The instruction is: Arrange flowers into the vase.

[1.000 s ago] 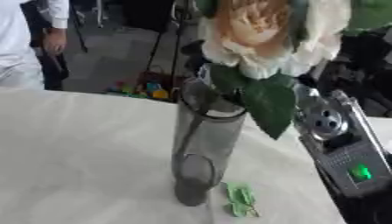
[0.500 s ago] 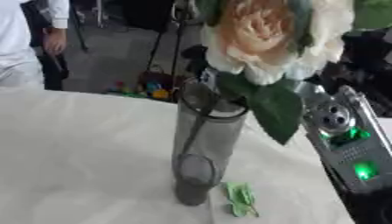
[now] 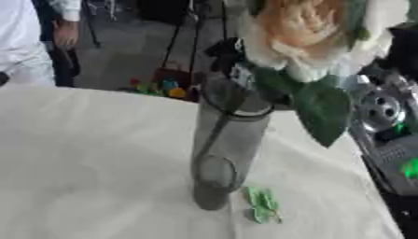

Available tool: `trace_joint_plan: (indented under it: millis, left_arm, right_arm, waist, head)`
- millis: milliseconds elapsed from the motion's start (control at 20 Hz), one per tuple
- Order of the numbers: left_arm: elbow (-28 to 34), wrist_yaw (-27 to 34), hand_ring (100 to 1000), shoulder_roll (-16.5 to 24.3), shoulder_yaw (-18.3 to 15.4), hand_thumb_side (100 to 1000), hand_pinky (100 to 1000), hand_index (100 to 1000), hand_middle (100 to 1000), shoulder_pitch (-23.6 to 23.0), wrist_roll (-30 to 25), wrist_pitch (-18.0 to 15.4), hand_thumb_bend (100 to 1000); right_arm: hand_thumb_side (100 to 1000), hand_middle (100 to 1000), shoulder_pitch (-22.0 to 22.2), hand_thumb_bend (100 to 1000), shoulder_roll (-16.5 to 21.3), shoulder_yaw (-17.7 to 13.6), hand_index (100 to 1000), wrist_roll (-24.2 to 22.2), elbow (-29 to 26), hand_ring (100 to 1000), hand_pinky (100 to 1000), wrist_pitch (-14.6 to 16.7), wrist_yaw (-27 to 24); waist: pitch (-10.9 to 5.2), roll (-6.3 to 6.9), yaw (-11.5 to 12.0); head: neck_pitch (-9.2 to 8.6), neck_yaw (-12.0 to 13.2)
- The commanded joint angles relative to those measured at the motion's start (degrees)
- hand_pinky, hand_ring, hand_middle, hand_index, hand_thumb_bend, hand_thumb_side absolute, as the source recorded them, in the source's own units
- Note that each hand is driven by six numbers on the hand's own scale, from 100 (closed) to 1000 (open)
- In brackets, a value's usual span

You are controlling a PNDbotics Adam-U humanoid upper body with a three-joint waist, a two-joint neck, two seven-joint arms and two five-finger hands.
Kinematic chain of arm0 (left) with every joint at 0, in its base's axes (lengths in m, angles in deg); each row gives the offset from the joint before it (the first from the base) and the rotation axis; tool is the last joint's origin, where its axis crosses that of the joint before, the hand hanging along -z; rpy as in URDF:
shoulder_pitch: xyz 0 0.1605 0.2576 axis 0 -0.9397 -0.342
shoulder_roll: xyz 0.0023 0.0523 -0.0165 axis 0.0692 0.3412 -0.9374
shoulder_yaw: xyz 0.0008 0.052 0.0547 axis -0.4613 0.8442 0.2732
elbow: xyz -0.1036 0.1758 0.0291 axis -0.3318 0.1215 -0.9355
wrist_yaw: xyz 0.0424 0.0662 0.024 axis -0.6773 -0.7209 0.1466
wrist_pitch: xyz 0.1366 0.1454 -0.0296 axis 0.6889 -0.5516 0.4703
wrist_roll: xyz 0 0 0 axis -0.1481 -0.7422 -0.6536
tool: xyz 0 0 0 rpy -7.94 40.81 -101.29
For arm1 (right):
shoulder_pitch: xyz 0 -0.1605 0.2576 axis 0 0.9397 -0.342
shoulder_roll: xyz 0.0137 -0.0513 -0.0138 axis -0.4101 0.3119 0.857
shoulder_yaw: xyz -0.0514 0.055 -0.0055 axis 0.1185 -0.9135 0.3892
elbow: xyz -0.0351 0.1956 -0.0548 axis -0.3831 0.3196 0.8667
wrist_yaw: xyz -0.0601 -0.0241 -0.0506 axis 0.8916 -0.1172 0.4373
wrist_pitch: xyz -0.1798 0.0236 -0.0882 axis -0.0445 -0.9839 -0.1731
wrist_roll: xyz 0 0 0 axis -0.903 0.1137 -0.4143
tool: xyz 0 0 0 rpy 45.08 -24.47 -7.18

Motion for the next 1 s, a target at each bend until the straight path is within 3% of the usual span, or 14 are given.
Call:
trace_joint_plan:
  millis: [50, 400, 1000]
  left_arm:
    - [0.7, 0.2, 804, 0.4, 0.1, 1000, 718, 915, 890, 0.6, -0.1, 0.0, 100]
    - [0.7, 0.1, 805, 0.6, 0.1, 1000, 719, 916, 890, 0.5, -0.2, 0.1, 100]
    - [0.7, 0.1, 806, 0.7, 0.1, 1000, 719, 915, 892, 0.3, -0.2, 0.2, 100]
  right_arm:
    - [1000, 772, -1.2, 100, 3.0, -1.3, 934, -0.4, 0.0, 862, 839, 0.2, -3.2]
    - [1000, 784, -1.0, 100, 5.6, -2.0, 946, -0.8, 0.3, 873, 846, 0.5, -8.3]
    - [1000, 794, -0.1, 100, 7.8, -2.2, 957, -0.3, 0.1, 881, 852, 0.9, -11.4]
  waist:
    - [-1.75, 0.24, -0.2]
    - [-1.71, -0.18, -0.3]
    - [-1.73, -0.23, -0.3]
  head:
    - [1.91, 3.5]
    - [2.11, 5.7]
    - [1.14, 5.4]
